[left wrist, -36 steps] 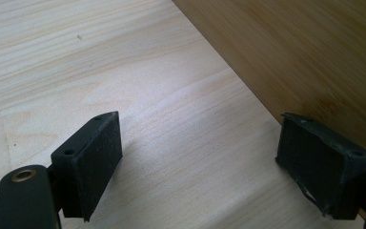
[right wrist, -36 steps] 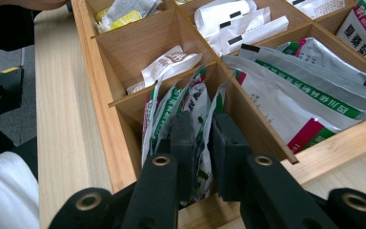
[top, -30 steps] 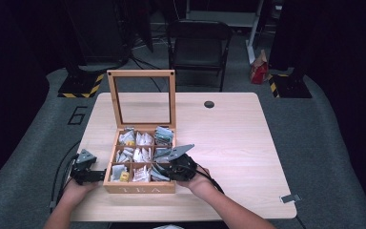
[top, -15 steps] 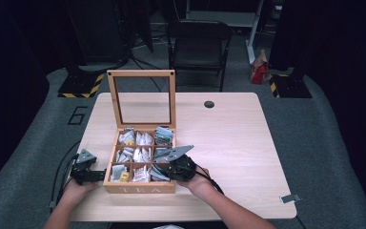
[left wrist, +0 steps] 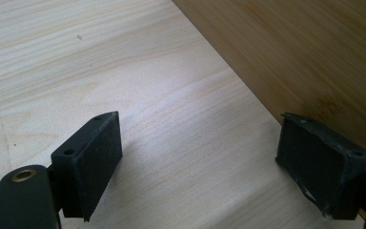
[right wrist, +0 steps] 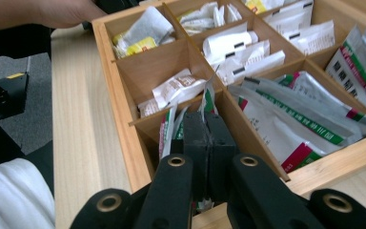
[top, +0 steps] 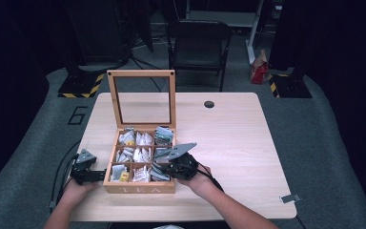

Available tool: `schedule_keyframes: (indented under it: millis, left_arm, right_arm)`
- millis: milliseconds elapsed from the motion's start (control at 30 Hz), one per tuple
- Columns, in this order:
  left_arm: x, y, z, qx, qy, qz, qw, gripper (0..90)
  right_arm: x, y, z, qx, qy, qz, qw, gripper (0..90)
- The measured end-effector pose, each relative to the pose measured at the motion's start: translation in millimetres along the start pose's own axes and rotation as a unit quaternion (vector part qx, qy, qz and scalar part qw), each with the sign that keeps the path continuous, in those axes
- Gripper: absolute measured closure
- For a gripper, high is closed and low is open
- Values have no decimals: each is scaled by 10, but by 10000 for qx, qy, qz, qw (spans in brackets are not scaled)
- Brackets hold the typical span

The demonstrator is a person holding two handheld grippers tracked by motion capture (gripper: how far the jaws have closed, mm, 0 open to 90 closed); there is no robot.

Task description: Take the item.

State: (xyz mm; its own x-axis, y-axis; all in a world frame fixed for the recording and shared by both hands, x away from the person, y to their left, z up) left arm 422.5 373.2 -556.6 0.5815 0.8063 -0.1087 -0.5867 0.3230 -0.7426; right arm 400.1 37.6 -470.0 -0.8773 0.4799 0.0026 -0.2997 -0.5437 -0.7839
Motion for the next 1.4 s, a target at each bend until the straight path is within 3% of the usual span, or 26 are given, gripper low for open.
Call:
schedule_keyframes:
  millis: [233, 900, 1400]
  left_arm:
    - [0, 0, 0, 1, -1, 0, 10000, 149]
    - [0, 0, 0, 0, 0, 1, 10000, 149]
    - [0, 0, 0, 1, 0, 0, 10000, 149]
  right_arm:
    - [18, -118, 107, -118, -57, 97, 9999, 896]
    - [-20, -356, 397, -340, -125, 50, 9993, 896]
    - [-137, -400, 580, -462, 69, 99, 9989, 896]
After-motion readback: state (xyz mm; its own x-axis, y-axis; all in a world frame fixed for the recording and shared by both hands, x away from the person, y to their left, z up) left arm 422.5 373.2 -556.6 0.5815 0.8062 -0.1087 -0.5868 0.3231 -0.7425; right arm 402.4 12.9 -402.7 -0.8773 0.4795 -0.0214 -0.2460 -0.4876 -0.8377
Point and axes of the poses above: each handheld gripper's, and its own axes: z roughly backward along the jaws, y roughly out of its underside, x roughly to its left, the point moved 4 cm from there along -z, roughly forward along the jaws, and after that the axes turned 9 degrees about y, right-handed, at the moved point
